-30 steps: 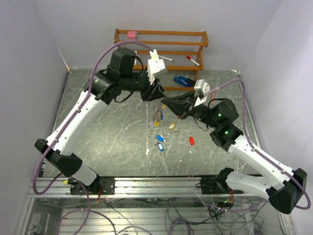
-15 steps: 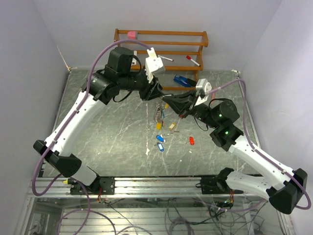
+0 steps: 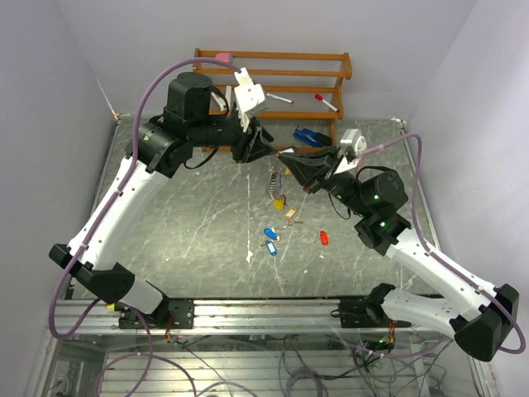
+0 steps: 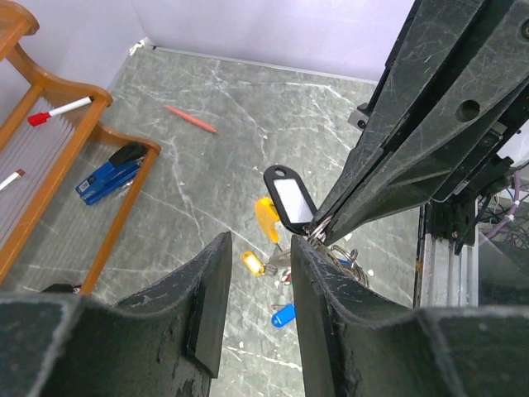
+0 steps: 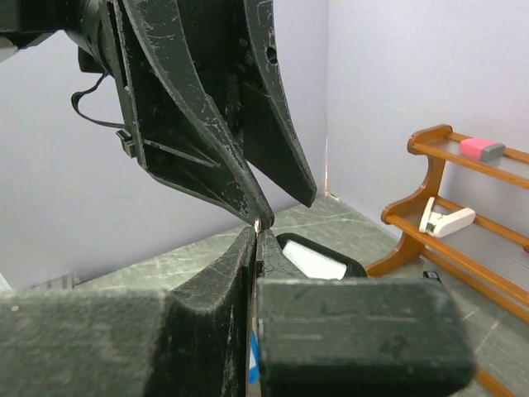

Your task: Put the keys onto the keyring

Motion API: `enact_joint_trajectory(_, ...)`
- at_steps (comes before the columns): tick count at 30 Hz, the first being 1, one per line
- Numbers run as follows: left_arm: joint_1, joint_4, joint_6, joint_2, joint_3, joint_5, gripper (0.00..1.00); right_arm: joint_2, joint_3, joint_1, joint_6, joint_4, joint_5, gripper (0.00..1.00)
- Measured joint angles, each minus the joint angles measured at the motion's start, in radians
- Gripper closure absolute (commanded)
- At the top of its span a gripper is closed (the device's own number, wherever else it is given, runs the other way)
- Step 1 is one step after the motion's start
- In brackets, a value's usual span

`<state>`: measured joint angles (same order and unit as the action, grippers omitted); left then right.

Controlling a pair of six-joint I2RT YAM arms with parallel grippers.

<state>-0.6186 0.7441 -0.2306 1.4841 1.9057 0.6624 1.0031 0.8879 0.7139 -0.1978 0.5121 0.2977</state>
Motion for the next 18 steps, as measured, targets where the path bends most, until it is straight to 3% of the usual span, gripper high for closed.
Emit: enact_joint_trajectory(18,0.010,-0.054,0.031,-0.002,-0.029,0.013,0.51,0.023,-0.037,0.017,-0.072,0.112,-0.131,1.00)
